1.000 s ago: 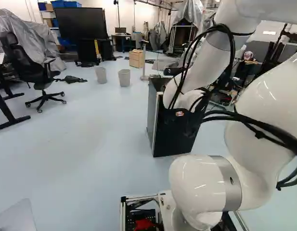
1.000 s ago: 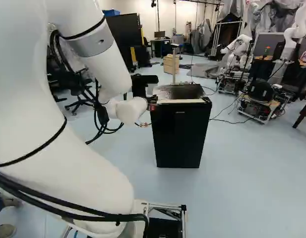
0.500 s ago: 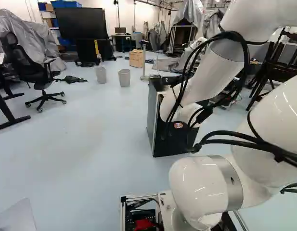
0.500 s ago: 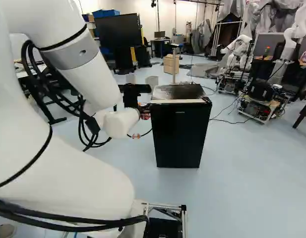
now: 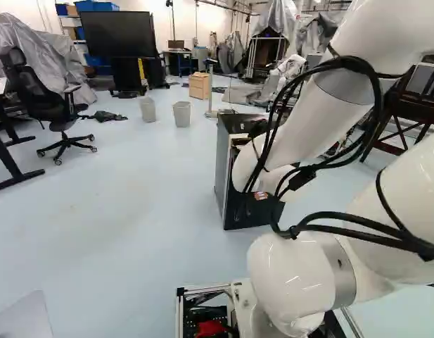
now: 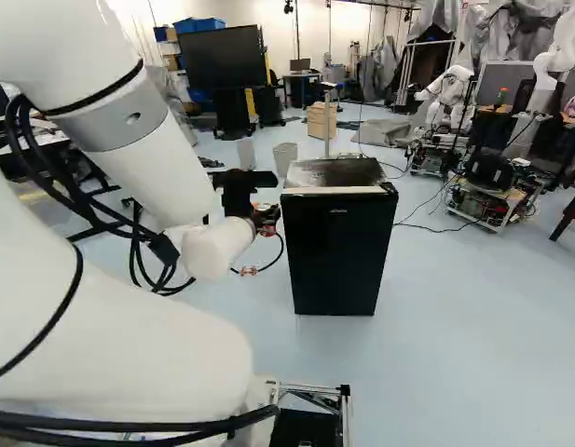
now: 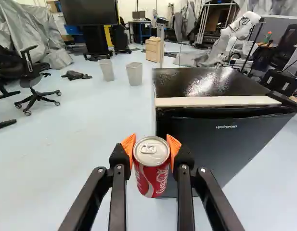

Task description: Grab a drink from the fridge

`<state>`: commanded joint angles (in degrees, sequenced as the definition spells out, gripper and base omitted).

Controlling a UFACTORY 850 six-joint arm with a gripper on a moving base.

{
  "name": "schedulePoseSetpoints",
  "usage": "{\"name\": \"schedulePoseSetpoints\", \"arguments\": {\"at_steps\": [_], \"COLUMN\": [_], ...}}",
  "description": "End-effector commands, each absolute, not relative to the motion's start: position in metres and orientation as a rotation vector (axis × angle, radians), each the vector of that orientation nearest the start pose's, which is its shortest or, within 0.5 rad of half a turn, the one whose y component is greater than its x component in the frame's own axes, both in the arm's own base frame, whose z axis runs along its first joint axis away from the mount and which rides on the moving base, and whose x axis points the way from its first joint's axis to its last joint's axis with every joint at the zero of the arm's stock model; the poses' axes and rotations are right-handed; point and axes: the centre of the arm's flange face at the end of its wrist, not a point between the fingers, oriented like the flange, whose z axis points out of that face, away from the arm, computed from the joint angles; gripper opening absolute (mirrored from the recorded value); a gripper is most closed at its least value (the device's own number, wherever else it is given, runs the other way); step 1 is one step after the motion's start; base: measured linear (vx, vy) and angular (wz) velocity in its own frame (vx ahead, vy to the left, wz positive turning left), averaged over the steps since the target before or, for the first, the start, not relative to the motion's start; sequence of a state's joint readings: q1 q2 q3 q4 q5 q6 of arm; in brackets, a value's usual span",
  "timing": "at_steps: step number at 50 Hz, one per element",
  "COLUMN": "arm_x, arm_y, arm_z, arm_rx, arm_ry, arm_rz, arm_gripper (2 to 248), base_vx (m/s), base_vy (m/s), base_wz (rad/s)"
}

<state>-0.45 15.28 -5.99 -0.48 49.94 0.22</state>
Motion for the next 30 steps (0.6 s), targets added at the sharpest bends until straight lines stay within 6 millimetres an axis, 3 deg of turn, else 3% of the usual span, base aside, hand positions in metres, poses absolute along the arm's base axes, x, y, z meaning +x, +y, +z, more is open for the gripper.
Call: {"name": "schedulePoseSetpoints", "arguments": {"at_steps": [30], "arm_x": [0.2703], "arm_y": [0.0], "arm_z": [0.3656], "arm_rx": [-2.558], "arm_ry": [0.0], "arm_rz": [-1.824], "arm_gripper": [97], "base_vx": [0.0], "base_vy": [0.0], "base_wz": [0.0]}}
